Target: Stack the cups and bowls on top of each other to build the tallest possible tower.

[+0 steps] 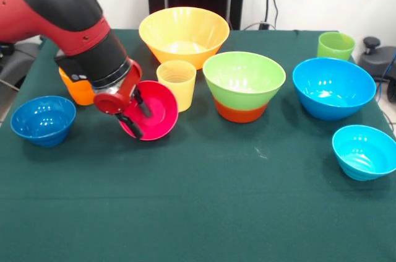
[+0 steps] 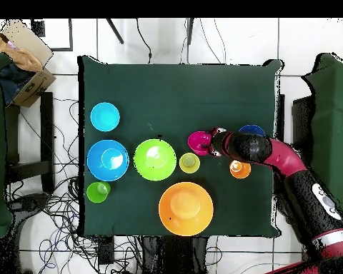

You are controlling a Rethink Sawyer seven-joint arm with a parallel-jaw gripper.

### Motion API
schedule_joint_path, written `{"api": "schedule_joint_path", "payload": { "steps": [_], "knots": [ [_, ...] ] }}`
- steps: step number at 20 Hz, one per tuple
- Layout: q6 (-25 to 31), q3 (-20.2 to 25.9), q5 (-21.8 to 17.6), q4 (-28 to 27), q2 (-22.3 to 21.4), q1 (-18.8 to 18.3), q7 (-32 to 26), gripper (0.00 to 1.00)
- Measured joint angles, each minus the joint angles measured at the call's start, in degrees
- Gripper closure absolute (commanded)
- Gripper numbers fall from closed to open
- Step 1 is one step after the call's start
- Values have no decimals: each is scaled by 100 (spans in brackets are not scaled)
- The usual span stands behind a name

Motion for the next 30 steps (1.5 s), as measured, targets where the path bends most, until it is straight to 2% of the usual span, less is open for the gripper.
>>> {"api": "schedule_joint_path", "payload": {
  "steps": [6,10,14,16,22,26,30],
  "knots": [
    [-153,-2,-114,125,-106,89,0,0],
    [-111,-54,-123,199,-355,233,0,0],
    [380,-234,-81,198,-932,727,0,0],
    [889,-376,-40,156,-1298,1127,1,0],
    [1803,-591,7,30,-1923,1907,59,0],
    [2028,-686,102,22,-2275,2272,136,0],
    [2027,-745,229,22,-2562,2415,145,0]
  ]
}}
